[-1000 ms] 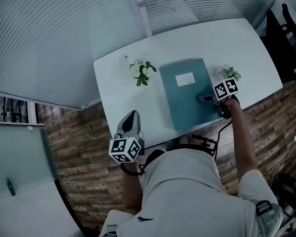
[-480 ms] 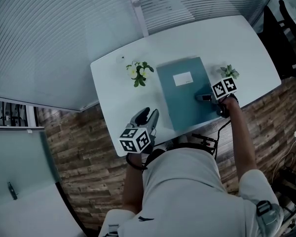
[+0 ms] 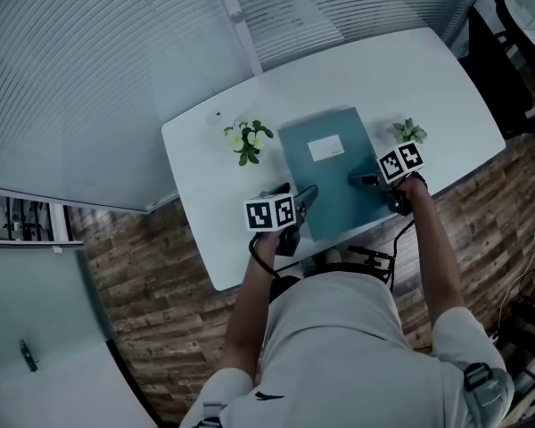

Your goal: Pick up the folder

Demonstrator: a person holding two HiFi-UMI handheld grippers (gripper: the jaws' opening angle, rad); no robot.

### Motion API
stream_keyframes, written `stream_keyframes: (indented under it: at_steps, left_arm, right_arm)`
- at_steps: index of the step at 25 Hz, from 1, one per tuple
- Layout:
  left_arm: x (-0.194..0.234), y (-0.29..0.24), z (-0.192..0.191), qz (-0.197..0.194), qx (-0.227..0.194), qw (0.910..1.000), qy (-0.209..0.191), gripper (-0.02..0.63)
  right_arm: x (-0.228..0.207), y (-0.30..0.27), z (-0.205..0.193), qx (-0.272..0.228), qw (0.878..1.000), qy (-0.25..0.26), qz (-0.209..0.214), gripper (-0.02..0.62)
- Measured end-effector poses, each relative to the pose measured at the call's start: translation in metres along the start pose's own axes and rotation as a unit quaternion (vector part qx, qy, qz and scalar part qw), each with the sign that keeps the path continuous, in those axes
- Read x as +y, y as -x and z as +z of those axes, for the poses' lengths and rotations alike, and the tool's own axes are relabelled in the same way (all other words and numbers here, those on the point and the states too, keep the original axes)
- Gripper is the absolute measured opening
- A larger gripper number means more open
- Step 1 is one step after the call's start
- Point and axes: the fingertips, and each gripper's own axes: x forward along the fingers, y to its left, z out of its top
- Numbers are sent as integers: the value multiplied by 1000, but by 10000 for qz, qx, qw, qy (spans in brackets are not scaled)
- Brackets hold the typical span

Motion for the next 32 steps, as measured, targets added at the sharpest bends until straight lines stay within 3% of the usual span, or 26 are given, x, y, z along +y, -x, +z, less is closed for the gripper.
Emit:
stream_keyframes:
  at_steps: [6, 13, 20, 26, 32]
  left_arm:
    - [10, -29, -20, 12, 454, 9977, 509, 388]
    - [12, -32, -16, -131, 304, 9929, 1145, 382]
    - [11, -33, -16, 36, 30, 9927, 1204, 380]
    - [11, -32, -14, 182, -305, 9908, 1310, 383]
    - [12, -29, -12, 234, -505, 9903, 1271, 387]
  right_arm:
    - [1, -2, 1, 1, 10000, 3, 36, 480]
    - [1, 2, 0, 7, 10000, -4, 85, 480]
    - [1, 4, 1, -233, 9996, -70, 153, 479]
    - [1, 8, 9, -1076, 9925, -504, 303, 463]
    - [6, 5, 4, -1071, 9935, -348, 175, 480]
